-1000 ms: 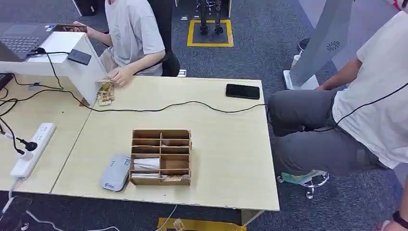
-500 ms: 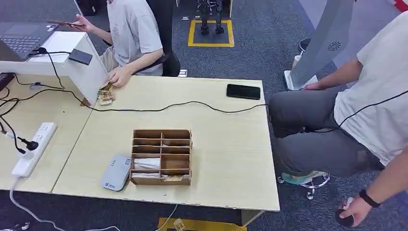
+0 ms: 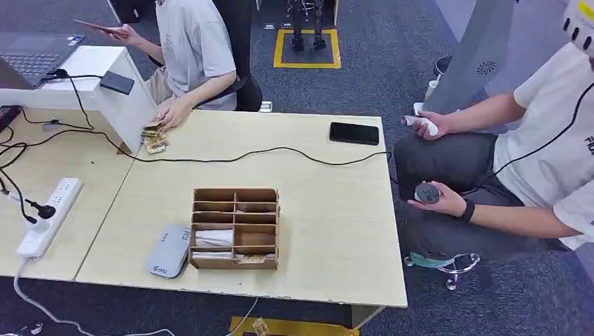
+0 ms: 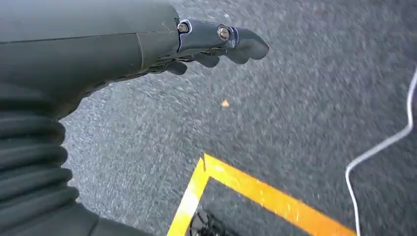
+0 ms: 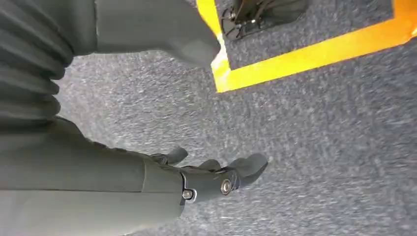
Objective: Pass the card to the sensor for recognition and then transmit it.
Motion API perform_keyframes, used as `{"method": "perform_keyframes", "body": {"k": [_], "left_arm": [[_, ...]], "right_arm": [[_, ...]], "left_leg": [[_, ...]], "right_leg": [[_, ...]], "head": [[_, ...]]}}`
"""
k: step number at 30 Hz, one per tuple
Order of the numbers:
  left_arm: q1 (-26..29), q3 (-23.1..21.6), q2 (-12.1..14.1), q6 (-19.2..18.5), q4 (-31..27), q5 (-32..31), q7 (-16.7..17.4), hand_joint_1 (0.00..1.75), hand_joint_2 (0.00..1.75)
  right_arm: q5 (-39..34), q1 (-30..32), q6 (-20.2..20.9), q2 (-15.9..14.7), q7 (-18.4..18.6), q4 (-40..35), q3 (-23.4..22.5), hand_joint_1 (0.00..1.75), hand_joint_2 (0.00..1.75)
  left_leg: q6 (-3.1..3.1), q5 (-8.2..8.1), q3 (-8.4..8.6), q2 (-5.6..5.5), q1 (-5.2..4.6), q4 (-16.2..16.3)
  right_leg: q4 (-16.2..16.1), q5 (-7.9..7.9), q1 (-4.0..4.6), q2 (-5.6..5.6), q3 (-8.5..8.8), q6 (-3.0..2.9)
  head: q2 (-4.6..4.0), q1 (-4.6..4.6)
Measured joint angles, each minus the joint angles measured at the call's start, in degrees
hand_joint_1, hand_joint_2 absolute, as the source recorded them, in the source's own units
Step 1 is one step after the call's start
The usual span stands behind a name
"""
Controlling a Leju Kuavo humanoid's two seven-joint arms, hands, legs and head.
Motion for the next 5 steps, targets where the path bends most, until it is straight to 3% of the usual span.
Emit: {"method": "perform_keyframes", "body": {"k": [5], "left_arm": [[0.75,-5.78,1.13,-0.85,1.59,3.86,0.35,0.0,0.0]], "right_arm": [[-5.87,0.66,0.0,-1.18,0.94,0.98,5.93,0.0,0.0]], "left_leg": [[0.0,0.0,0.01,0.0,-0.01,0.0]], "right_leg": [[0.0,0.0,0.0,0.0,0.0,0.0]], "head": [[0.0,0.0]]}}
